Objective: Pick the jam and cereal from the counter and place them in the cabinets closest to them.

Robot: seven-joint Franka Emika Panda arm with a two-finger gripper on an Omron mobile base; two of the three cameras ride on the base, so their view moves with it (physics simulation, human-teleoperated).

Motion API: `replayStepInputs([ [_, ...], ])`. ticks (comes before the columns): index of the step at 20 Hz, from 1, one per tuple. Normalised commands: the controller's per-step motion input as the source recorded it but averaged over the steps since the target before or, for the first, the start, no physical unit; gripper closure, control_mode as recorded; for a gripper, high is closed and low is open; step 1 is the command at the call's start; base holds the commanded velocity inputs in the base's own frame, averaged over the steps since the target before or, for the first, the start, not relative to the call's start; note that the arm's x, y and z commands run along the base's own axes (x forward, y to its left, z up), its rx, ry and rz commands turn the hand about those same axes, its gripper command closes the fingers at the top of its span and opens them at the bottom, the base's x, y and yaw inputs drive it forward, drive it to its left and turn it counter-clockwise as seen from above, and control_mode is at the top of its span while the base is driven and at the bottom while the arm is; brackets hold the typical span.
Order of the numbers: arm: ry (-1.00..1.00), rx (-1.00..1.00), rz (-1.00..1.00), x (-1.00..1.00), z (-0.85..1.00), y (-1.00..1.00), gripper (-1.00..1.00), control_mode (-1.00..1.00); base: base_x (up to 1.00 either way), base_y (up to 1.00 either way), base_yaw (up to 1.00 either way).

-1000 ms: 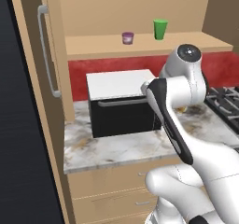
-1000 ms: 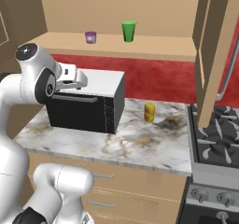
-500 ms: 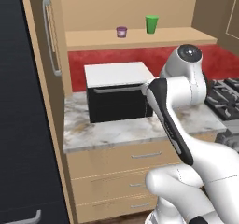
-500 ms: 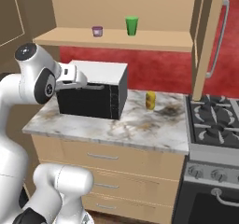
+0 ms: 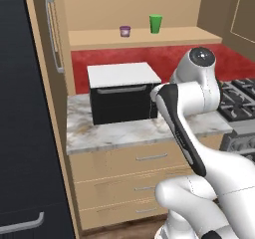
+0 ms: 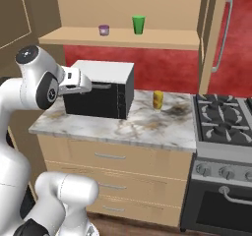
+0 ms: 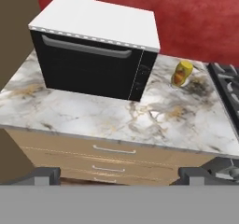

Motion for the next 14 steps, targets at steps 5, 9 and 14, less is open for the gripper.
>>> replayStepInputs([
  [5,0.0,0.0,0.0,0.0,0.0,0.0,-1.0,1.0,-0.32,-0.04,-0.01],
  [9,0.0,0.0,0.0,0.0,0.0,0.0,-1.0,1.0,-0.02,0.0,0.0],
  [14,0.0,0.0,0.0,0.0,0.0,0.0,-1.0,1.0,-0.11,-0.08,0.0],
])
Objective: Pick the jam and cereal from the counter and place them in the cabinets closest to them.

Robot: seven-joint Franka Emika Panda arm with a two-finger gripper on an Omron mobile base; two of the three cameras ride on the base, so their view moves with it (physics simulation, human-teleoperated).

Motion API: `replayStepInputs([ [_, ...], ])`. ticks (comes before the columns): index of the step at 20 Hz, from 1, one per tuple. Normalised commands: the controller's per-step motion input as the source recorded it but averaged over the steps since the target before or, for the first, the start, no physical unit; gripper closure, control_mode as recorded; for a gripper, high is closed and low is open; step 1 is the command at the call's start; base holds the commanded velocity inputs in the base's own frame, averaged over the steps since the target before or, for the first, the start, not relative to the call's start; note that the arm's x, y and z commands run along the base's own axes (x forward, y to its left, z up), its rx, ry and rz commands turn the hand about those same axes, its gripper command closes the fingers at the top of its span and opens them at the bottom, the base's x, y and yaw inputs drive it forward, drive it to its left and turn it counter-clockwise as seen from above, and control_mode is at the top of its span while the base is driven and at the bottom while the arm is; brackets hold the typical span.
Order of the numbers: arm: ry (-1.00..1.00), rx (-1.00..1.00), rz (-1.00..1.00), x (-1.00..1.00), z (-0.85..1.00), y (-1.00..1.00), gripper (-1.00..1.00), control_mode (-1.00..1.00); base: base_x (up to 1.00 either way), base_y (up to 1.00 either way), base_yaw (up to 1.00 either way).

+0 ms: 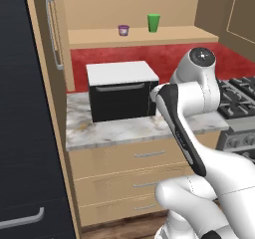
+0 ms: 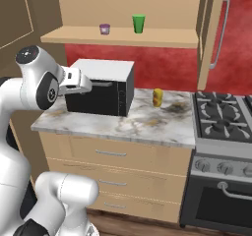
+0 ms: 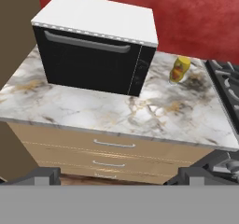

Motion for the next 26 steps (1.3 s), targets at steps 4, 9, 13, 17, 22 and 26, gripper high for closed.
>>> replayStepInputs([
  [4,0.0,0.0,0.0,0.0,0.0,0.0,-1.0,1.0,-0.38,-0.36,-0.01],
  [9,0.0,0.0,0.0,0.0,0.0,0.0,-1.0,1.0,-0.34,-0.38,-0.03],
  [13,0.0,0.0,0.0,0.0,0.0,0.0,-1.0,1.0,-0.22,-0.4,-0.04],
  [17,0.0,0.0,0.0,0.0,0.0,0.0,-1.0,1.0,-0.07,-0.43,-0.04],
  [22,0.0,0.0,0.0,0.0,0.0,0.0,-1.0,1.0,-0.01,-0.52,-0.04],
  [26,0.0,0.0,0.0,0.0,0.0,0.0,-1.0,1.0,0.0,-0.52,-0.03],
])
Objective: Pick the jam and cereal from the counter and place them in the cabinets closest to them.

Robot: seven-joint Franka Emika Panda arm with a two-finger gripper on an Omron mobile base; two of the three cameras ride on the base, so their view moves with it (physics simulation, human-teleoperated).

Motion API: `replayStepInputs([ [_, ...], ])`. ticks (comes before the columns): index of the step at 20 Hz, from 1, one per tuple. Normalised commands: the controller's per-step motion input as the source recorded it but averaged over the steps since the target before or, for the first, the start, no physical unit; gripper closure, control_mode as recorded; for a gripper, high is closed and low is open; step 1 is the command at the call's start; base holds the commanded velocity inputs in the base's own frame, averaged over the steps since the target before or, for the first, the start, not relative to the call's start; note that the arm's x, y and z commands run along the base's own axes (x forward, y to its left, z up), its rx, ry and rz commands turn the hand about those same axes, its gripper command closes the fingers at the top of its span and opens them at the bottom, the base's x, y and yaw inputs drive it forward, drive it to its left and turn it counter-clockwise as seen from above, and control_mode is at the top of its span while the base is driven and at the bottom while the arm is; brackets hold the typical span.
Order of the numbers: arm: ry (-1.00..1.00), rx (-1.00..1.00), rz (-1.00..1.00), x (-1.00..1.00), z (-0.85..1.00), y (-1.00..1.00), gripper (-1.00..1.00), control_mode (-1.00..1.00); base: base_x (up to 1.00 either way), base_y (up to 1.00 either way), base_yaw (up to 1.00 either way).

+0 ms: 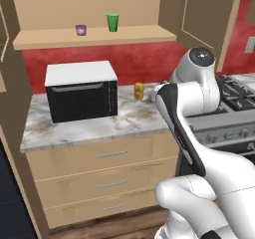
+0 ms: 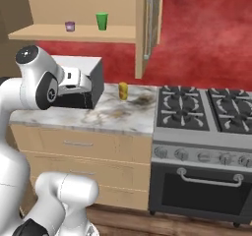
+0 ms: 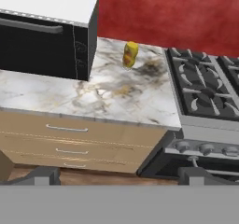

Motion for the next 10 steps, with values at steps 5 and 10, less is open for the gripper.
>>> replayStepInputs([
  [5,0.0,0.0,0.0,0.0,0.0,0.0,-1.0,1.0,0.0,-0.48,-0.03],
  [10,0.0,0.0,0.0,0.0,0.0,0.0,-1.0,1.0,-0.07,-0.51,-0.03],
])
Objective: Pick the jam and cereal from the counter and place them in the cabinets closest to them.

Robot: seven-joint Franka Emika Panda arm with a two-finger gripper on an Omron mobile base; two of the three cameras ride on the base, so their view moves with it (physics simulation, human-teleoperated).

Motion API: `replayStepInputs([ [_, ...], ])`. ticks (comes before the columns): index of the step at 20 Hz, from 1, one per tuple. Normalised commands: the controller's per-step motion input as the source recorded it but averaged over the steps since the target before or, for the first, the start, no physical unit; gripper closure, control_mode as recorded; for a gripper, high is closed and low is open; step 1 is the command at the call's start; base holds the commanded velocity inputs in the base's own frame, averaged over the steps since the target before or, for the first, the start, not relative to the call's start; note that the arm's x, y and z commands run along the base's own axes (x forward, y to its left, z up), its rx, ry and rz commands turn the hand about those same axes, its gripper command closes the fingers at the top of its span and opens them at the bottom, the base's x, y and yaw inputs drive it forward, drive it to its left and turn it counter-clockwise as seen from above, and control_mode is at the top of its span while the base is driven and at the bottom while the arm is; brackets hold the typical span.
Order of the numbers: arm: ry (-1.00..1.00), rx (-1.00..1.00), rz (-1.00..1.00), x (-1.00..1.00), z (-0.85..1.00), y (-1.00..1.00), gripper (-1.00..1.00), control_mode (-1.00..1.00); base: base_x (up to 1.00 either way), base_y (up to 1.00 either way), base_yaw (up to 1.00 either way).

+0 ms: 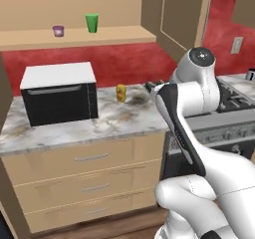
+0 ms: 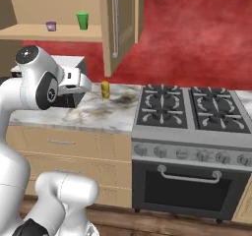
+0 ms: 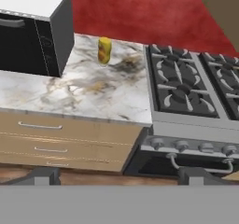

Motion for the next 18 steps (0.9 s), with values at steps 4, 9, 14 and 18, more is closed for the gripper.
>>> replayStepInputs([
  [4,0.0,0.0,0.0,0.0,0.0,0.0,-1.0,1.0,-0.12,-0.54,-0.03],
  [9,0.0,0.0,0.0,0.0,0.0,0.0,-1.0,1.0,-0.09,-0.53,-0.03],
  [14,0.0,0.0,0.0,0.0,0.0,0.0,-1.0,1.0,-0.05,-0.52,-0.03],
  [18,0.0,0.0,0.0,0.0,0.0,0.0,-1.0,1.0,0.0,-0.52,-0.02],
])
